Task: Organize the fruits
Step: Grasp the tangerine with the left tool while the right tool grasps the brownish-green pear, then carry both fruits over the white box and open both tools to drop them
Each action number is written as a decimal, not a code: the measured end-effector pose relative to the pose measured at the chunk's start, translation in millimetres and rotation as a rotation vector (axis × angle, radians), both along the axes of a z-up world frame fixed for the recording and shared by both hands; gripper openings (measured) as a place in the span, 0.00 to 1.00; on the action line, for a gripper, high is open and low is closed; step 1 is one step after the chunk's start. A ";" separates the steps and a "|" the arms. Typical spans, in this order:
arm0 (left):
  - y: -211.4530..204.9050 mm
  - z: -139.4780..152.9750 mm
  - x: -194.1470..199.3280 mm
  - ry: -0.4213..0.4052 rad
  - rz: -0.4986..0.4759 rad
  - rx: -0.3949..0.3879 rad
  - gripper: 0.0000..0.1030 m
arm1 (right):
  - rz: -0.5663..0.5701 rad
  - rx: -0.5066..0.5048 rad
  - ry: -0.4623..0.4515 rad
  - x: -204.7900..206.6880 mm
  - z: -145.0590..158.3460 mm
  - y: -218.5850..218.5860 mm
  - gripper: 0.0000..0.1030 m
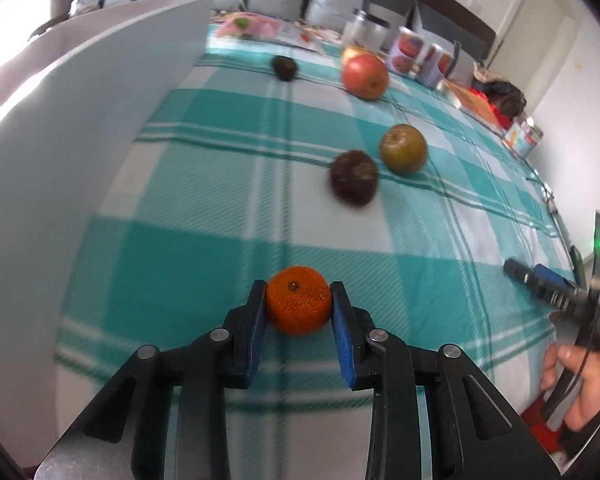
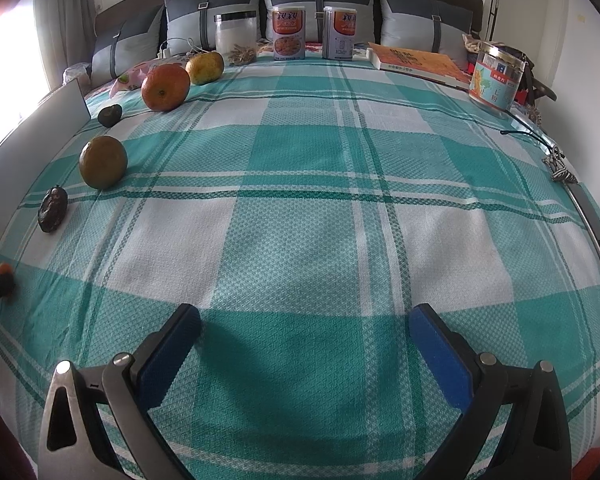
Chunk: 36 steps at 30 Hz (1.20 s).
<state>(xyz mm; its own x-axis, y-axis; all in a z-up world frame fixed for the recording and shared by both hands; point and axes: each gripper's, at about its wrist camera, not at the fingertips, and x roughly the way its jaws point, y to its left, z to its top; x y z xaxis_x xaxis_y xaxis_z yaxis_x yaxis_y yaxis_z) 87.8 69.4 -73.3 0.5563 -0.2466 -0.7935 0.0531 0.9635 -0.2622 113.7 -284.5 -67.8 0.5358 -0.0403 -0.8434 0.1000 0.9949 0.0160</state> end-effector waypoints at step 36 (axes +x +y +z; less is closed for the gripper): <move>222.7 103.5 8.3 0.039 0.462 -0.248 0.30 | 0.773 0.464 0.063 84.1 138.8 384.7 0.45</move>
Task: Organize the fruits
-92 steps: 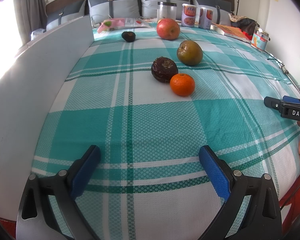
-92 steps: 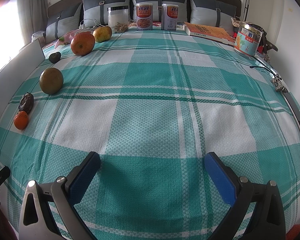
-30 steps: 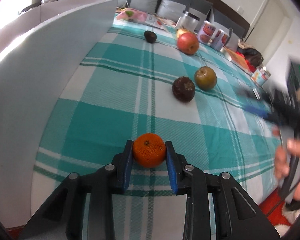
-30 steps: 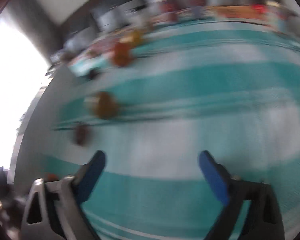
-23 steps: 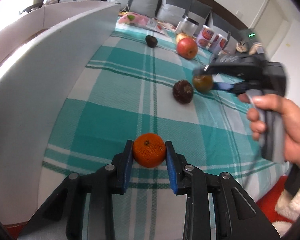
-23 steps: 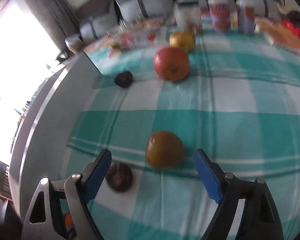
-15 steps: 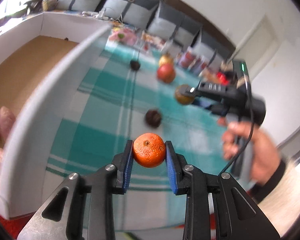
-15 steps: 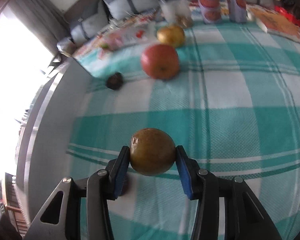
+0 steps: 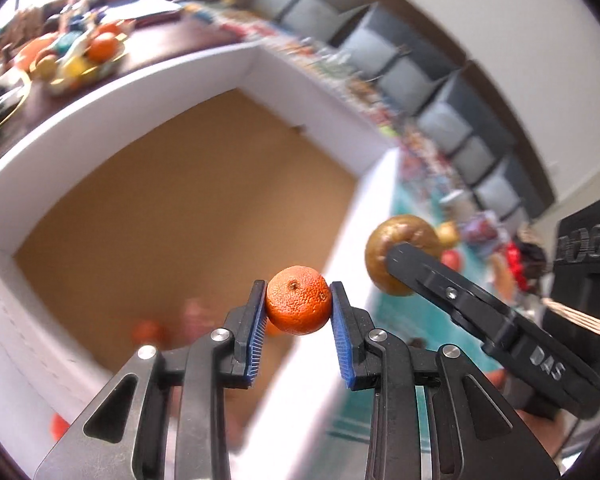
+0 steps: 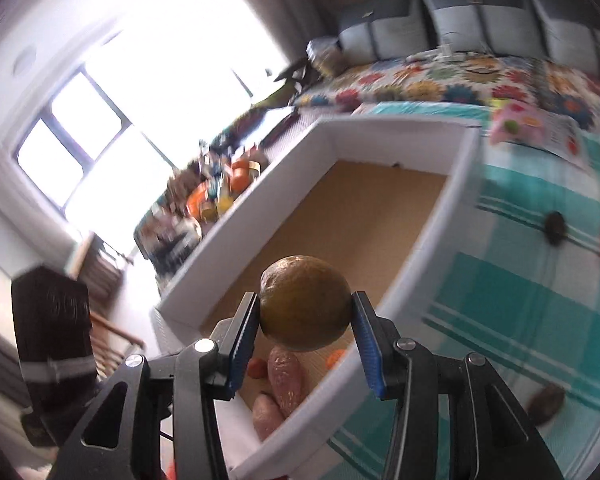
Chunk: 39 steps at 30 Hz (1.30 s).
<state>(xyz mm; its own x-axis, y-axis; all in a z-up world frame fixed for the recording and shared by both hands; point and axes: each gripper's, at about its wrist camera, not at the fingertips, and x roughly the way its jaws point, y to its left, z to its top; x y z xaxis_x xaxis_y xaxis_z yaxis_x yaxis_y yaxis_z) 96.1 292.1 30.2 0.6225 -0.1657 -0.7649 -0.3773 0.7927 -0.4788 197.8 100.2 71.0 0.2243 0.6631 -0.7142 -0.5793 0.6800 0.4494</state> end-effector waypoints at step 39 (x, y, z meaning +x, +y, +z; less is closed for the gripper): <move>-262.7 -103.6 -9.7 -0.059 -0.513 0.443 0.84 | -0.738 -0.492 -0.134 -88.4 -136.6 -378.9 0.96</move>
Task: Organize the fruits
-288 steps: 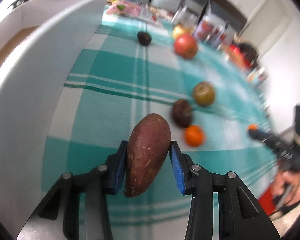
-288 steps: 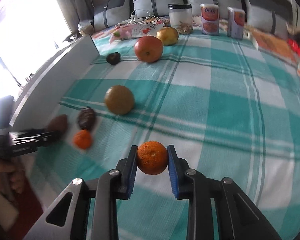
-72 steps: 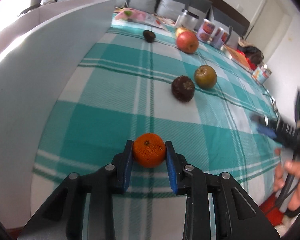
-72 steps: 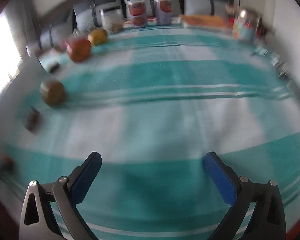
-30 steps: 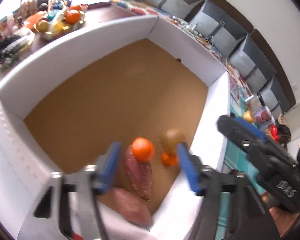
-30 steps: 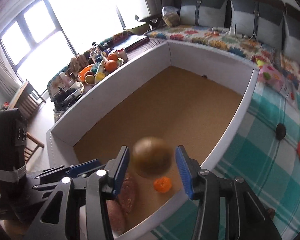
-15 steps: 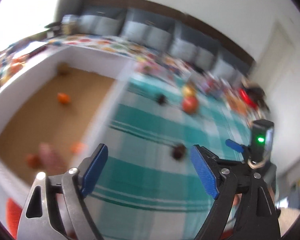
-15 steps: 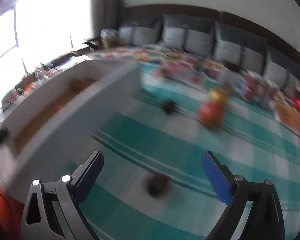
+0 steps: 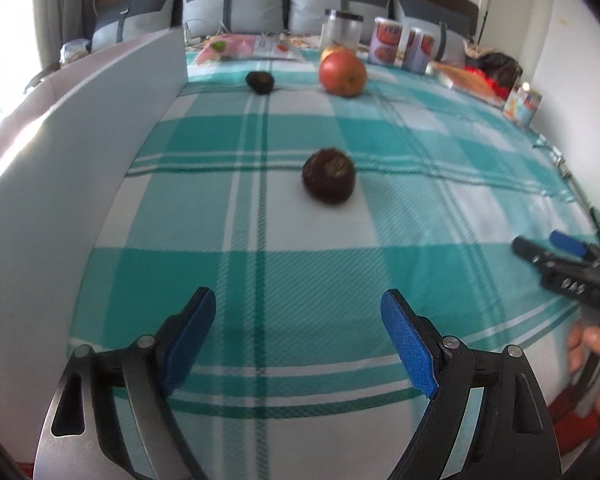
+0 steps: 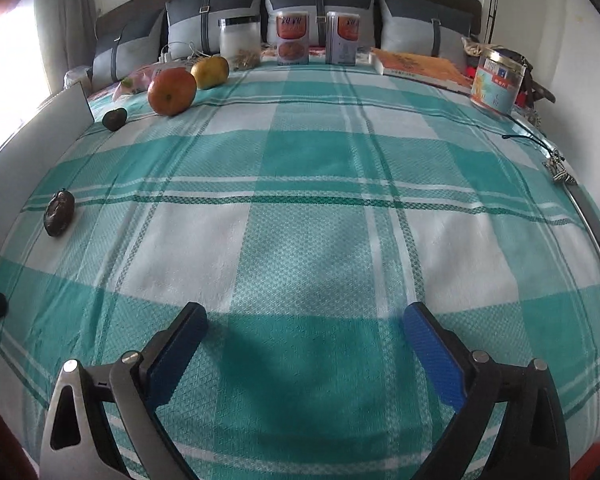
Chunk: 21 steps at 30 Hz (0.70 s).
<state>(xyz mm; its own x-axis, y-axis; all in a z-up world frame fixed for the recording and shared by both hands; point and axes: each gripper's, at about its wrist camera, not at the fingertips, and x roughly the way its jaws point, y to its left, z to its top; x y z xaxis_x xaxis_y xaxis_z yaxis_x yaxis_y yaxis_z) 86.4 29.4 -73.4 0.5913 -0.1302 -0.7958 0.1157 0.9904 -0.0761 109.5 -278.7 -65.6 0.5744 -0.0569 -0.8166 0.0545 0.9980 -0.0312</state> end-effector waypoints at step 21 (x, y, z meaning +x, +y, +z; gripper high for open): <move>-3.8 -17.2 -10.1 -0.033 -0.013 0.068 0.92 | 0.004 0.007 0.014 2.4 -5.7 5.2 1.00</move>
